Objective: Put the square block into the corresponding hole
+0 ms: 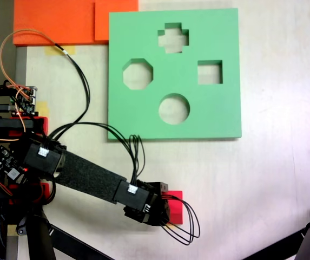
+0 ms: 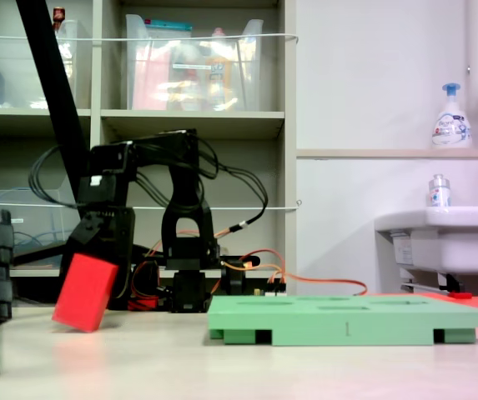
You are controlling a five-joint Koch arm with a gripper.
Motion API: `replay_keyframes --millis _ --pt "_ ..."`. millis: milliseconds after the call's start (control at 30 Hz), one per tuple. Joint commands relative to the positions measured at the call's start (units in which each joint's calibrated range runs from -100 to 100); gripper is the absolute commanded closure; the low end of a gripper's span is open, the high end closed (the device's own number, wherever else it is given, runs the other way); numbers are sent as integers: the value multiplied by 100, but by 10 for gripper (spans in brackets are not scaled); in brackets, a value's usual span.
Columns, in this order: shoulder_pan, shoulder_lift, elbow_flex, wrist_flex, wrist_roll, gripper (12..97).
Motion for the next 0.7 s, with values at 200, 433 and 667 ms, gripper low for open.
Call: replay_keyframes --millis 200,433,667 --pt "-83 -11 8 -110 -24 885" --pt "-98 -95 18 -110 -24 885" --pt "-98 -290 18 -120 -20 885"
